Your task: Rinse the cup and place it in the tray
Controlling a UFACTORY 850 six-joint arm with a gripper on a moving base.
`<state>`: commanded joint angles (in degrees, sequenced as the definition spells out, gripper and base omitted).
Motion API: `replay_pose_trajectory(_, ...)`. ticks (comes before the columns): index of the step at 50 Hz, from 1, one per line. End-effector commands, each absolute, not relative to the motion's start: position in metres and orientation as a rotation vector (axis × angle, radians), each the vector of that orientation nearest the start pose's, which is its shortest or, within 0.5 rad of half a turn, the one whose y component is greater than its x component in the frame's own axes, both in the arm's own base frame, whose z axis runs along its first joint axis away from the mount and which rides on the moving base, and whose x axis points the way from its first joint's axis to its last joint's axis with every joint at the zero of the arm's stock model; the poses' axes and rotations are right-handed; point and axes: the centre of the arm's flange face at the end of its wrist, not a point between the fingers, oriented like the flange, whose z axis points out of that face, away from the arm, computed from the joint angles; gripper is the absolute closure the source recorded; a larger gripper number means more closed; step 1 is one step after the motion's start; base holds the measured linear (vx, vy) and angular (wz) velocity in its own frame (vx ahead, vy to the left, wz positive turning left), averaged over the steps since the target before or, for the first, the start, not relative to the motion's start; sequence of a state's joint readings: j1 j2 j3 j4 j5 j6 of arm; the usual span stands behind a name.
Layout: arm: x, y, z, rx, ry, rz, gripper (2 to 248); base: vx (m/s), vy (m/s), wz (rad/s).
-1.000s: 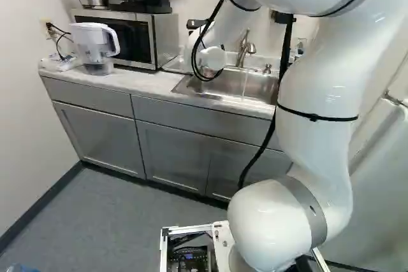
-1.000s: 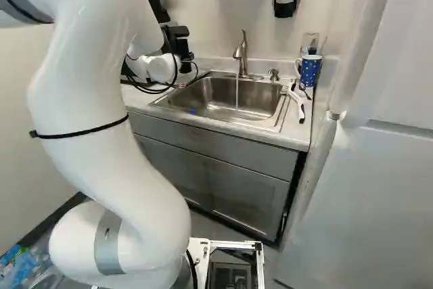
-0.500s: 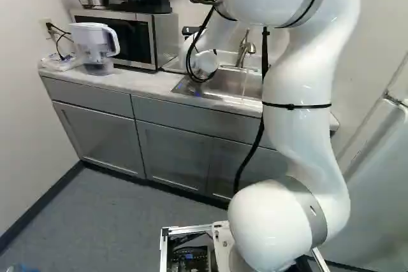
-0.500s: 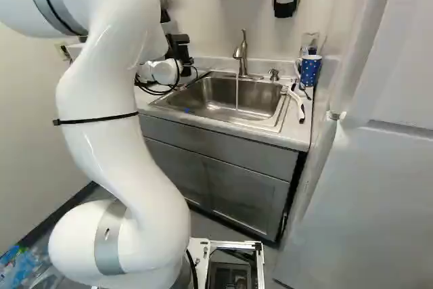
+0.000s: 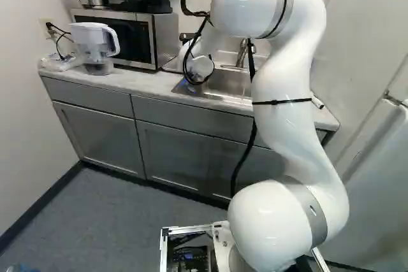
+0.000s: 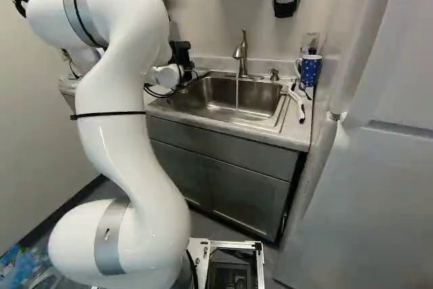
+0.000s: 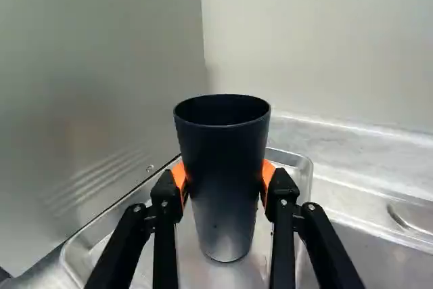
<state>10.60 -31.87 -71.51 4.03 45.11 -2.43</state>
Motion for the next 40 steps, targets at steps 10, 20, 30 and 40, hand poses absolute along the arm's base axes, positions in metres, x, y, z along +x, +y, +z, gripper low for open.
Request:
replay_pose_trajectory(10,0.6719,0.1212,0.4545,-2.251,-0.149,-2.051,127,0.0,0.0,0.0)
replay_pose_trajectory(20,0.6719,0.1212,0.4545,-2.251,-0.149,-2.051,122,0.0,0.0,0.0)
replay_pose_trajectory(30,0.6719,0.1212,0.4545,-2.251,-0.149,-2.051,55,0.0,0.0,0.0)
replay_pose_trajectory(40,0.6719,0.1212,0.4548,-2.251,-0.149,-2.052,3,0.0,0.0,0.0)
